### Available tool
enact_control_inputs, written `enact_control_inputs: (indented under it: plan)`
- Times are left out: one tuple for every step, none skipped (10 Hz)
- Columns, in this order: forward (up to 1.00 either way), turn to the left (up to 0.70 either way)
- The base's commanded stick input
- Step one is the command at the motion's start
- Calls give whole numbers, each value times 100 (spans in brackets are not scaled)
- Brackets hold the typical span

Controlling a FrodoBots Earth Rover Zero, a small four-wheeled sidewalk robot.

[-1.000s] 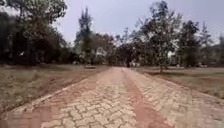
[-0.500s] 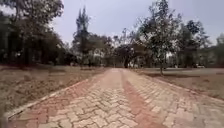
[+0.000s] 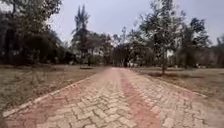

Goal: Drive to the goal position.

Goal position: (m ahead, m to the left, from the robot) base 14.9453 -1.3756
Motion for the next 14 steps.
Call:
enact_control_inputs:
  plan:
    - [70, 0]
    - [70, 0]
    - [70, 0]
    - [70, 0]
    - [70, 0]
    - [70, 0]
    - [70, 0]
    - [70, 0]
    - [70, 0]
    - [70, 0]
    - [70, 0]
    - [70, 0]
    - [70, 0]
    - [70, 0]
